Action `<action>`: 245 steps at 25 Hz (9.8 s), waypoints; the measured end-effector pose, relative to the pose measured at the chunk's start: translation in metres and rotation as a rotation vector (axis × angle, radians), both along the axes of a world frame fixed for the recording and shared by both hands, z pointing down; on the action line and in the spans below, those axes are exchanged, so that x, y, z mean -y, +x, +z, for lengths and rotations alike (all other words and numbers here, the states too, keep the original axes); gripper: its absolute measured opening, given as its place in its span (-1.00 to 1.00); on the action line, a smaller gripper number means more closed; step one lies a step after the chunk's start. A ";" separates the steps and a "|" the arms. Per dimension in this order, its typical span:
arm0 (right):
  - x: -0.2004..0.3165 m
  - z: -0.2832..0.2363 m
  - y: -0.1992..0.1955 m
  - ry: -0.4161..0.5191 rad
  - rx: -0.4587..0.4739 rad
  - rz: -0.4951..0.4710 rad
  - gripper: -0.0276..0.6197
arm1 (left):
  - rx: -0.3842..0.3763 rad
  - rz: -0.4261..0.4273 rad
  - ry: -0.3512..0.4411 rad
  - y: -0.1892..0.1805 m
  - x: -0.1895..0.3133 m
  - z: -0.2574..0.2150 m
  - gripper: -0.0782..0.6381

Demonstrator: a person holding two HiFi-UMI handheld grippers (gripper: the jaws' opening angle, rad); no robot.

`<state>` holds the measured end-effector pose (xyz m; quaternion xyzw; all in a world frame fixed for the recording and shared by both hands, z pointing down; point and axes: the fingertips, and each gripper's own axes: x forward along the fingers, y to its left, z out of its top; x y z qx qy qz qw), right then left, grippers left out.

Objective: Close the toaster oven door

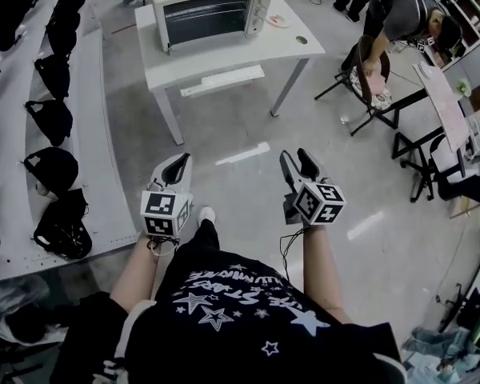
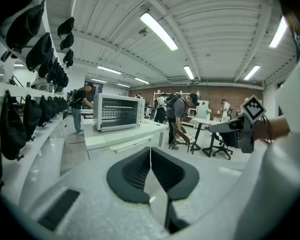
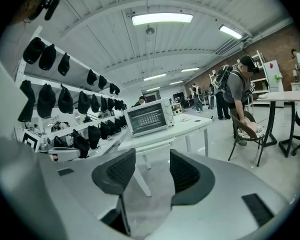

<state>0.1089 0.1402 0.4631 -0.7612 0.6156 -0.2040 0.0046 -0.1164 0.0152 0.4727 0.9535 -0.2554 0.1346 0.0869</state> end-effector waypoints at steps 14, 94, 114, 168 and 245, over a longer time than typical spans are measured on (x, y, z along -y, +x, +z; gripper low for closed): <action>0.123 0.018 0.048 -0.074 -0.032 0.058 -0.27 | 0.001 -0.016 -0.043 0.032 0.128 0.017 -0.72; 0.324 0.127 0.153 -0.123 -0.057 -0.308 -0.61 | 0.070 -0.671 -0.130 0.091 0.176 0.061 -0.72; 0.343 0.035 0.157 -0.066 -0.032 -0.307 -0.62 | 0.018 -0.640 -0.023 0.099 0.194 0.000 -0.72; 0.470 -0.086 0.180 -0.081 -0.048 -0.141 -0.64 | -0.112 -0.383 0.072 0.105 0.400 -0.063 -0.72; 0.340 -0.035 0.165 -0.049 0.098 -0.346 -0.90 | -0.057 -0.466 -0.002 0.144 0.204 -0.051 -0.72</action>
